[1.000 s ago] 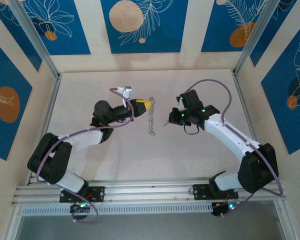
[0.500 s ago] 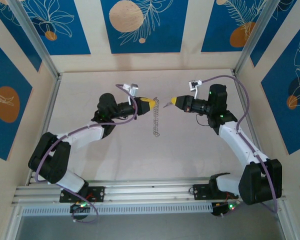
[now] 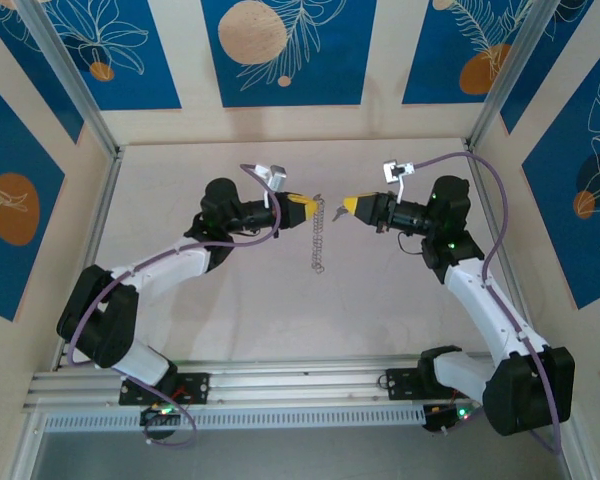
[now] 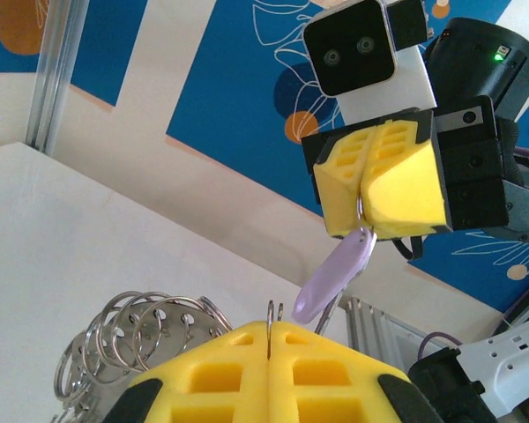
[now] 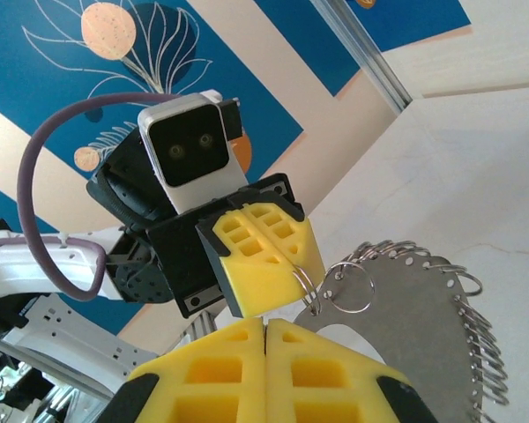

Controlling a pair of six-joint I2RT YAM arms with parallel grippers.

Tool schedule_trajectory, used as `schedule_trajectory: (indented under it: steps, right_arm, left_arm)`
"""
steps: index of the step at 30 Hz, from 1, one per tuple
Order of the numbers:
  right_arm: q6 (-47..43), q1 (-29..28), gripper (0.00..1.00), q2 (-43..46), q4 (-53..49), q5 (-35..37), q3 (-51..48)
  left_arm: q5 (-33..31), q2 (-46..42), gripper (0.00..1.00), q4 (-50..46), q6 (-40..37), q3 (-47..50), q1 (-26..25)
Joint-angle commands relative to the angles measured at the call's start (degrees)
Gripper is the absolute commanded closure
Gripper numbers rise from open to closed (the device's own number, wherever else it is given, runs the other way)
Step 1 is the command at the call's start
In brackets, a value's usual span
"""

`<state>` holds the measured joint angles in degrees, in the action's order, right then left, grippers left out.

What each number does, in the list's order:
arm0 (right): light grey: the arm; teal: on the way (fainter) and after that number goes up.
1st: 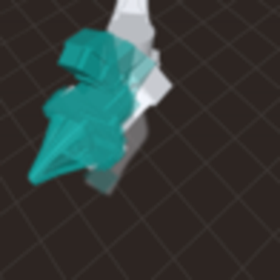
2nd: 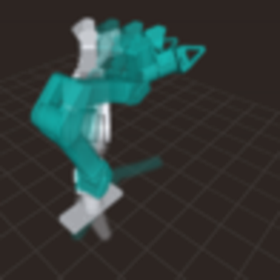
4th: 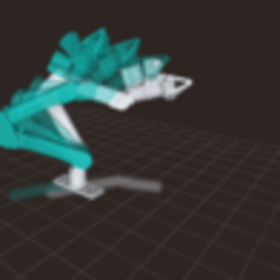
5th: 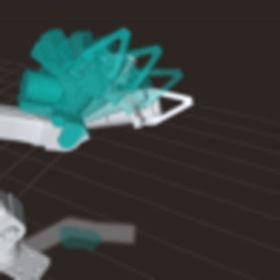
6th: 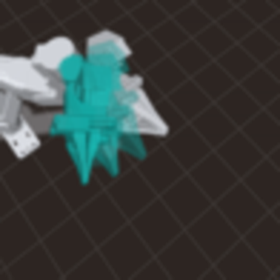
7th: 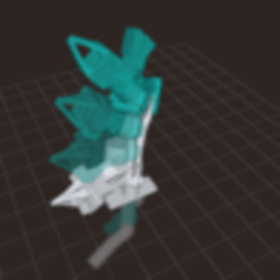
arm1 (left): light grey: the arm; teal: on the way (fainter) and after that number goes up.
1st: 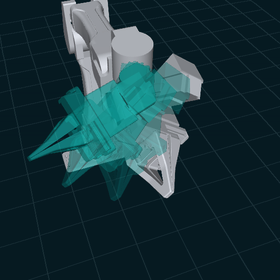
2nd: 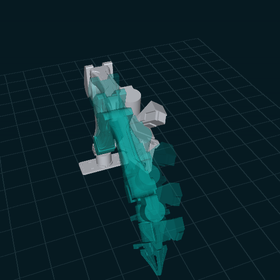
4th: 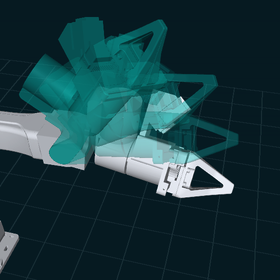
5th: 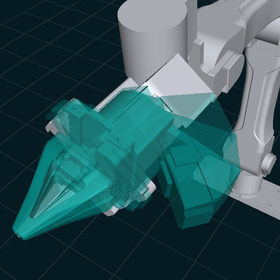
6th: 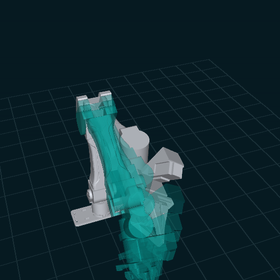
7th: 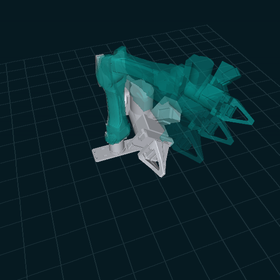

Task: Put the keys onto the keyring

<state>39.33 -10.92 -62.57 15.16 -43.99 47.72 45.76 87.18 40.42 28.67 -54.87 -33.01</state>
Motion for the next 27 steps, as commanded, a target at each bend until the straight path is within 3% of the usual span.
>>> schedule_trajectory:
  steps: [1,10,17,27]
  right_arm:
    - [-2.7,-1.3,1.00,0.3,-2.5,-1.3,0.7]
    - [-8.8,-1.4,1.00,1.2,-9.5,-0.2,2.1]
    - [-9.5,0.7,1.00,3.0,-9.5,-0.9,1.5]
    - [-9.4,0.5,1.00,3.0,-6.8,0.3,2.7]
  left_arm:
    - [2.3,-0.5,1.00,-0.2,-2.8,-3.0,-0.9]
    - [-1.1,-3.0,1.00,-4.6,-14.0,-2.9,-2.1]
    - [-4.3,-4.1,1.00,5.5,-22.5,1.3,-2.1]
    - [-3.7,-3.9,1.00,2.3,-27.1,-1.4,-2.1]
